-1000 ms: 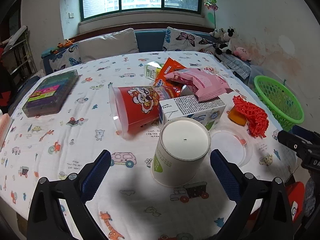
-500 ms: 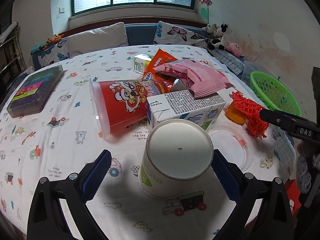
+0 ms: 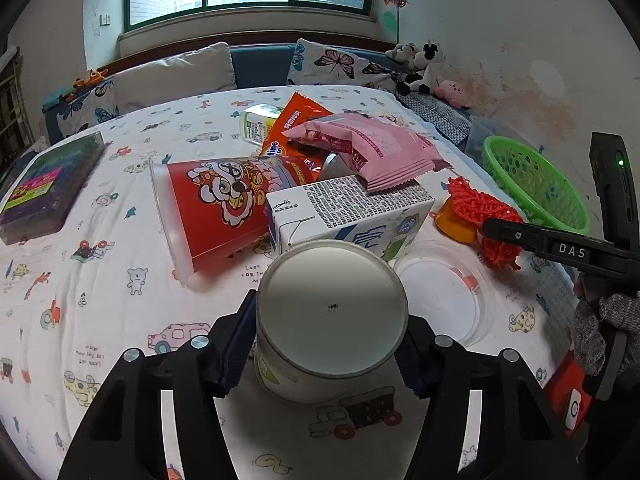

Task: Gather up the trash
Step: 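Grasp the red mesh net with right tool while left tool grasps white paper cup, then drop red net in green basket with right tool while left tool drops cup there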

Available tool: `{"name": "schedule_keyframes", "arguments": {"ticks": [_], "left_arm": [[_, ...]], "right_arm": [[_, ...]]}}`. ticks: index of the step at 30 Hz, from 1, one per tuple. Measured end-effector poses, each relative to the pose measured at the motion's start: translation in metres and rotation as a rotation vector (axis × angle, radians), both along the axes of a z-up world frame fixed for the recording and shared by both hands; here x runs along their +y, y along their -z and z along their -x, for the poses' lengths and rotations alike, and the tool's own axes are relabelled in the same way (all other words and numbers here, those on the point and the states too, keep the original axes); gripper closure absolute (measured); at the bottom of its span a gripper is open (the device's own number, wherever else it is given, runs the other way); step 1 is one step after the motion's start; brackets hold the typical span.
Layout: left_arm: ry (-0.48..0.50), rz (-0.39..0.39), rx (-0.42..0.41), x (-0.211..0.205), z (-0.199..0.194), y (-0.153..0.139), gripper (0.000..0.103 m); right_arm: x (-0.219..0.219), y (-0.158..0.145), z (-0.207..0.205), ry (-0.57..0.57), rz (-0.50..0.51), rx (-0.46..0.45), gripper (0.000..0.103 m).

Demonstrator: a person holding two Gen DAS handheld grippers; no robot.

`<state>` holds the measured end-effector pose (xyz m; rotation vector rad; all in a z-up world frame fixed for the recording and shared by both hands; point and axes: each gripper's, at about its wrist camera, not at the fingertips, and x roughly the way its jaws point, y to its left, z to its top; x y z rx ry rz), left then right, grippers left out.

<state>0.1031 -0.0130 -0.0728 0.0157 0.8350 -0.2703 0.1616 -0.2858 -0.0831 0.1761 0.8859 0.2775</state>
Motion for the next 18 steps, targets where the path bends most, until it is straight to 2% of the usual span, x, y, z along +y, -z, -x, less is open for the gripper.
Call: {"name": "schedule_keyframes", "arguments": {"ticks": [4,10,13,18], "left_arm": [[0.009,0.002,-0.011,0.001,0.006,-0.006,0.045],[0.034,0.008,-0.025,0.006,0.018,-0.024,0.045],[0.057,0.041,-0.020,0.007,0.022,-0.035,0.045],[0.106,0.043,-0.057,-0.008,0.023,-0.056,0.045]], "right_arm": [[0.000,-0.009,0.010,0.003,0.002,-0.032,0.053],[-0.010,-0.030,0.021,0.022,-0.012,-0.080,0.053],[-0.023,-0.039,0.025,0.055,-0.002,-0.102,0.053],[-0.055,-0.045,0.021,0.137,-0.003,-0.106,0.053]]}}
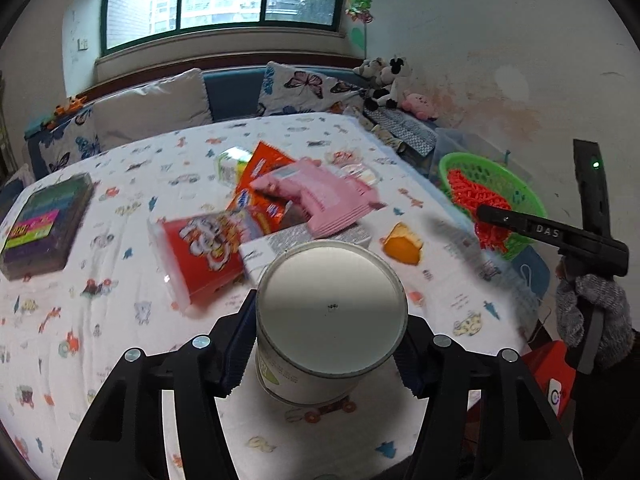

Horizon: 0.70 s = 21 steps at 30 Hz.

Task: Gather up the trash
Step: 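Drop red net in green basket with right tool while left tool drops cup there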

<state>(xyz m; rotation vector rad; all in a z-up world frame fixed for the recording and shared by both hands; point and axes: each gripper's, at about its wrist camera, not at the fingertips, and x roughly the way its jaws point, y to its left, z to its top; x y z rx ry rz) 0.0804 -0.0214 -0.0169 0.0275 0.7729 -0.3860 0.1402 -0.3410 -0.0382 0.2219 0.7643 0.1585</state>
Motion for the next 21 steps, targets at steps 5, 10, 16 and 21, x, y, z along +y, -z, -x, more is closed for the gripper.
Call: {"name": "schedule_keyframes", "arguments": {"ticks": [5,10,16,21], "left_arm": [[0.056,0.031,-0.010,-0.026,-0.017,-0.021,0.045],[0.116,0.043,-0.034,-0.061,-0.034,-0.041,0.045],[0.188,0.046,-0.031,-0.109,-0.065,-0.053,0.045],[0.243,0.046,-0.016,-0.149,-0.090,-0.058,0.045]], "right_arm": [[-0.041,-0.001,-0.003,0.098,-0.005,0.002,0.053],[-0.078,0.002,-0.010,0.176,-0.001,0.016,0.052],[-0.112,0.011,-0.020,0.233,0.016,0.043,0.051],[-0.138,0.020,-0.026,0.267,0.008,0.063,0.049]]}}
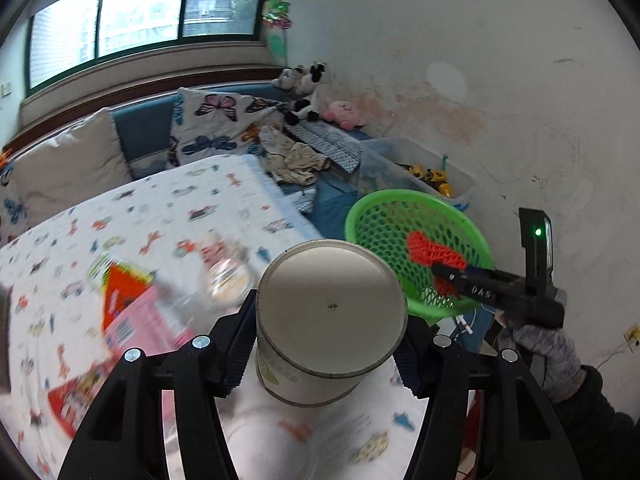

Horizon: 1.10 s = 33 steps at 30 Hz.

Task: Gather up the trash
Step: 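Drop red net in green basket with right tool while left tool drops cup there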

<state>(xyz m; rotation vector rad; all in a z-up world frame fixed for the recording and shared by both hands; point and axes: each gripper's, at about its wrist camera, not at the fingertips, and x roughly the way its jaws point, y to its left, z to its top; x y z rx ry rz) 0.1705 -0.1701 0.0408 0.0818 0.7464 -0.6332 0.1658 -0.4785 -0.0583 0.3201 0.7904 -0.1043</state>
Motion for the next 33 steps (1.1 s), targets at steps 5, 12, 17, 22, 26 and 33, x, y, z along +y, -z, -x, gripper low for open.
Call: {"name": "schedule_keyframes", "arguments": {"ticks": [5,12,17,22,26,33], "left_arm": [[0.043,0.008,0.035,-0.032,-0.016,0.000,0.045],[0.092,-0.005,0.076,-0.075,-0.034,0.005,0.045],[0.128,-0.024,0.092,-0.108,-0.044,0.011,0.045],[0.161,-0.039,0.115,-0.140,-0.052,0.020,0.044],[0.190,-0.055,0.128,-0.168,-0.057,0.030,0.044],[0.202,-0.072,0.171,-0.197,-0.065,0.048,0.043]], "right_arm": [[-0.014,0.007,-0.004,0.014,-0.008,0.020,0.037],[-0.023,0.005,0.003,0.022,-0.017,0.010,0.031],[-0.025,-0.002,0.018,0.020,0.004,-0.012,0.030],[-0.027,-0.007,0.037,0.037,0.016,-0.041,0.025],[-0.031,-0.007,0.051,0.055,0.006,-0.052,0.023],[-0.037,-0.006,0.067,0.083,-0.020,-0.058,0.022]]}}
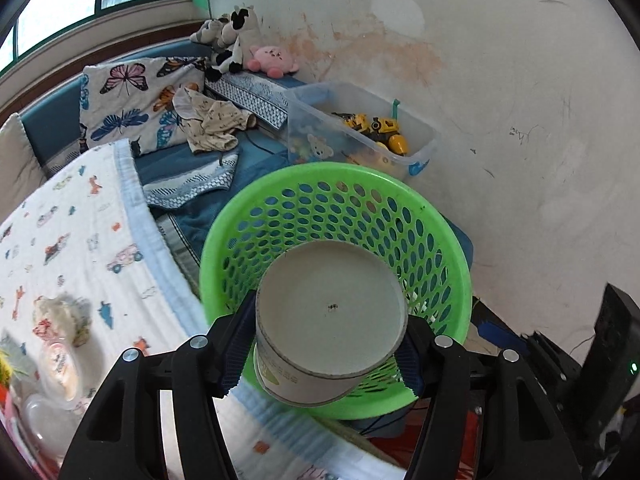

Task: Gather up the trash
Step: 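Drop red net in green basket with right tool while left tool drops cup there, then move right tool to orange bread while left tool reaches pink snack bag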

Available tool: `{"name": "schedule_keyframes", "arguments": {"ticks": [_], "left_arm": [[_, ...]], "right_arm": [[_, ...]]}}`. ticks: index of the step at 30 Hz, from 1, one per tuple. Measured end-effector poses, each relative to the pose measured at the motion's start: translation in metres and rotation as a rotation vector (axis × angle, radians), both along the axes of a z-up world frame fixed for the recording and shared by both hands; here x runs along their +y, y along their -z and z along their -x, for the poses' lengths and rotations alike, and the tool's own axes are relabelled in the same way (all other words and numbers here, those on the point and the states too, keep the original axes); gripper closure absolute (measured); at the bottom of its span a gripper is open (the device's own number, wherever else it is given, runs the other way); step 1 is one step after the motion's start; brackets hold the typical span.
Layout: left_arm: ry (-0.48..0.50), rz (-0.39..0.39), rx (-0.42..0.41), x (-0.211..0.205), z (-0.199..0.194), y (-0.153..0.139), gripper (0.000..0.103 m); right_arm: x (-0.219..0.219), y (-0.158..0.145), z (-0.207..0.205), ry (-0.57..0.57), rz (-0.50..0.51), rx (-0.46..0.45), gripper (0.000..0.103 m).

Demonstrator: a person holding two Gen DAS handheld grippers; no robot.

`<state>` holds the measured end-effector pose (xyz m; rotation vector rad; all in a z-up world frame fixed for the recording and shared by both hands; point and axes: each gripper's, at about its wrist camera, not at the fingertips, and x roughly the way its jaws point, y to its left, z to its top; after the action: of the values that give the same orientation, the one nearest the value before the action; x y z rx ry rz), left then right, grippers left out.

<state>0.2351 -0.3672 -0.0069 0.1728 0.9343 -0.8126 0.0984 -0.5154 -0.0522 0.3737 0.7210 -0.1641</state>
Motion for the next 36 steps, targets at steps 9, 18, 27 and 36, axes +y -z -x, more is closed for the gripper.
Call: {"name": "schedule_keyframes", "arguments": {"ticks": [9,18,27,36], "left_arm": [[0.003,0.009,0.009,0.001,0.005,0.005,0.029],[-0.080,0.062,-0.030,0.060,0.027,-0.015,0.029],[-0.215,0.026,-0.083,0.136,0.049,-0.022,0.028],[-0.424,-0.023,-0.095,0.218,0.039,-0.023,0.016]], "right_arm": [[0.001,0.002,0.011,0.007,-0.013,0.003,0.022],[0.022,-0.008,0.018,-0.027,-0.011,-0.021,0.021],[0.058,-0.017,0.011,-0.094,-0.009,-0.039,0.019],[0.096,-0.024,-0.002,-0.171,-0.010,-0.055,0.019]]}}
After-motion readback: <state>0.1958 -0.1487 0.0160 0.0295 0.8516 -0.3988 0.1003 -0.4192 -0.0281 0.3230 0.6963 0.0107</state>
